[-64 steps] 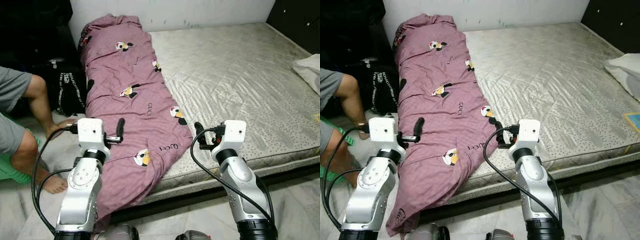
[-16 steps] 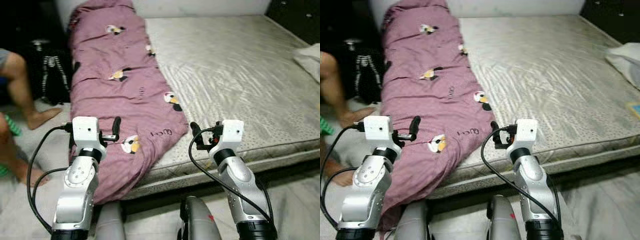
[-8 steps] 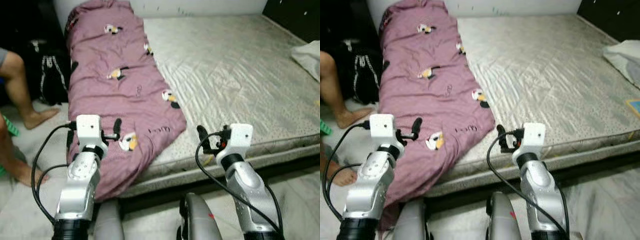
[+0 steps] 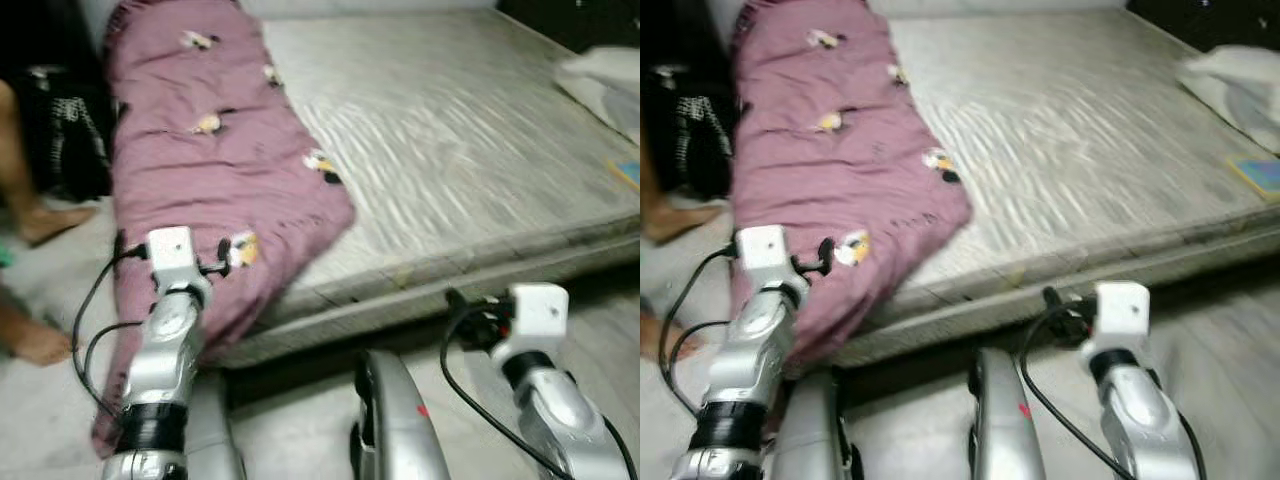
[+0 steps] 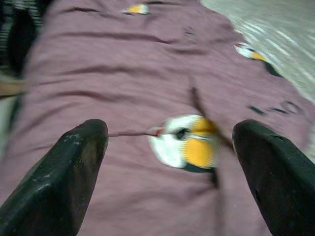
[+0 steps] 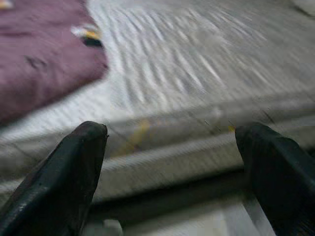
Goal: Clean up the room
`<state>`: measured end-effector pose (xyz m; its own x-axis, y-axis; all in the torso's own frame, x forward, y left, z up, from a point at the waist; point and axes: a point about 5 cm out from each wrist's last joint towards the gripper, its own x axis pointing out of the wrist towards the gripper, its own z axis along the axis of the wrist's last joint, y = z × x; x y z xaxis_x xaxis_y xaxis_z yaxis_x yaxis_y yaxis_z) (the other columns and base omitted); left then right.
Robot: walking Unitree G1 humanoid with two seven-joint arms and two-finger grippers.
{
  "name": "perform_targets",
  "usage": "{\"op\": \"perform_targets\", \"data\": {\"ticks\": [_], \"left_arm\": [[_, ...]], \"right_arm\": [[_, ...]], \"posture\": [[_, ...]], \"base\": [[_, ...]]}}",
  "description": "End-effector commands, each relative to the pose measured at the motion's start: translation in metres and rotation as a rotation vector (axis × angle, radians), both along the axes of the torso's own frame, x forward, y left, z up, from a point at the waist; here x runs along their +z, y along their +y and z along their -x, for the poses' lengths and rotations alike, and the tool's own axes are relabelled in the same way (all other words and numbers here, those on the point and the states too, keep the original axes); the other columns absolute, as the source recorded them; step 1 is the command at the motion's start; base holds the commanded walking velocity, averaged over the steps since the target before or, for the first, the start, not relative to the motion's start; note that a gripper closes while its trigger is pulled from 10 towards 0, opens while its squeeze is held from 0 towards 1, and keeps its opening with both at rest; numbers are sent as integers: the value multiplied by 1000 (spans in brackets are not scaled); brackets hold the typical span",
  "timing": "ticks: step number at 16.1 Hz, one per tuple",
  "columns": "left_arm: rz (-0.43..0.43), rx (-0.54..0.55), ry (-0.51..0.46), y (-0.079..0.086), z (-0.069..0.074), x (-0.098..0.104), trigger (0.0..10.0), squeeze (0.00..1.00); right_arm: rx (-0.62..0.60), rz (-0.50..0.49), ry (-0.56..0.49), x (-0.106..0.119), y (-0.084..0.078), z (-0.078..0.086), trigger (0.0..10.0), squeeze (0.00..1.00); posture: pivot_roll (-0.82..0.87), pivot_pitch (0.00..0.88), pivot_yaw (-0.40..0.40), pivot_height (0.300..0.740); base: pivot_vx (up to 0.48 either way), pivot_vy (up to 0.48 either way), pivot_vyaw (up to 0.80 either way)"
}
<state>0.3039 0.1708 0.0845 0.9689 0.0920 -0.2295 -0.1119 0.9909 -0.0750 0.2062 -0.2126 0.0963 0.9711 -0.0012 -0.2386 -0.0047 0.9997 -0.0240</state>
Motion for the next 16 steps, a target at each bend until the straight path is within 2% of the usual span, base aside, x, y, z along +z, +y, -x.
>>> {"op": "perform_targets", "data": {"ticks": [1, 4, 8, 11, 14, 15, 16], "left_arm": [[10, 12, -14, -2, -8, 2, 10000, 0], [9, 42, -2, -1, -18, -3, 10000, 0], [-3, 97, 23, 3, -27, -9, 10000, 0], [-11, 90, 62, 3, -35, -14, 10000, 0], [-21, -4, 195, -9, -37, -29, 10000, 0], [-39, -100, 252, -22, -36, -36, 10000, 0], [-64, -209, 269, -38, -34, -40, 10000, 0]], "right_arm": [[-6, 26, -6, 8, -8, 8, 10000, 0], [61, 78, 3, 17, -2, 22, 10000, 0], [50, 96, 29, 23, -9, 34, 10000, 0], [56, 101, 44, 26, -11, 40, 10000, 0], [62, 113, 54, 27, -12, 39, 10000, 0], [60, 114, 51, 28, -12, 37, 10000, 0], [59, 117, 50, 28, -12, 35, 10000, 0]], "posture": [[-191, 102, -45, 542], [-218, 120, -62, 542], [-263, 147, -80, 542], [-288, 157, -92, 517], [-297, 155, -94, 512], [-299, 146, -93, 512], [-299, 140, -92, 512]], "base": [[0, 0, 0], [0, 0, 0], [0, 0, 0], [0, 0, 0], [0, 0, 0], [0, 0, 0], [0, 0, 0]]}}
